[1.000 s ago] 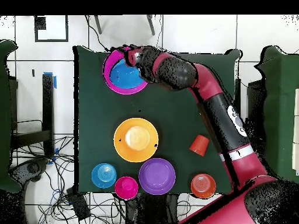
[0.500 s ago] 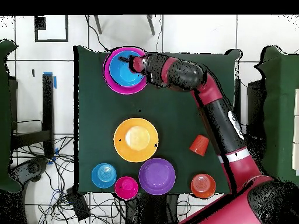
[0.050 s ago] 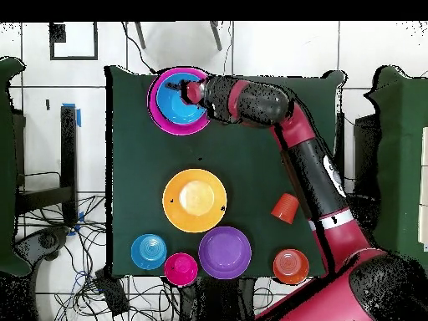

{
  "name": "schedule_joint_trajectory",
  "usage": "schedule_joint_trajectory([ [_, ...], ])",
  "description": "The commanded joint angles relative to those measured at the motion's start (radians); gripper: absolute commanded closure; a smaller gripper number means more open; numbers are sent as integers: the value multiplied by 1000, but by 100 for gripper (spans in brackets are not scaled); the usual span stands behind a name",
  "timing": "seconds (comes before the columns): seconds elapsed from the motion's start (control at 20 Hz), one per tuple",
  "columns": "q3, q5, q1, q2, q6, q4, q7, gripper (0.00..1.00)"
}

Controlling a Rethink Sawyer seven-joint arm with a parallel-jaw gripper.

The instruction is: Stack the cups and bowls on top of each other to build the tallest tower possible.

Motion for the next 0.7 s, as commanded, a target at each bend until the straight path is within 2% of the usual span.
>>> schedule_joint_trajectory([
  [0.05, -126, -43, 76, -48, 141, -166, -273, 0],
  [0.1, -142, -59, 85, -75, 146, -176, -258, 0],
  [0.35, -289, -121, 177, -319, 334, -230, -99, 0],
  [0.4, -312, -142, 198, -359, 372, -247, -97, 0],
  [0.5, -367, -166, 238, -423, 442, -266, -43, 0],
  [0.65, -386, -193, 274, -475, 511, -281, -81, 0],
  [0.7, -401, -197, 283, -492, 520, -277, -54, 0],
])
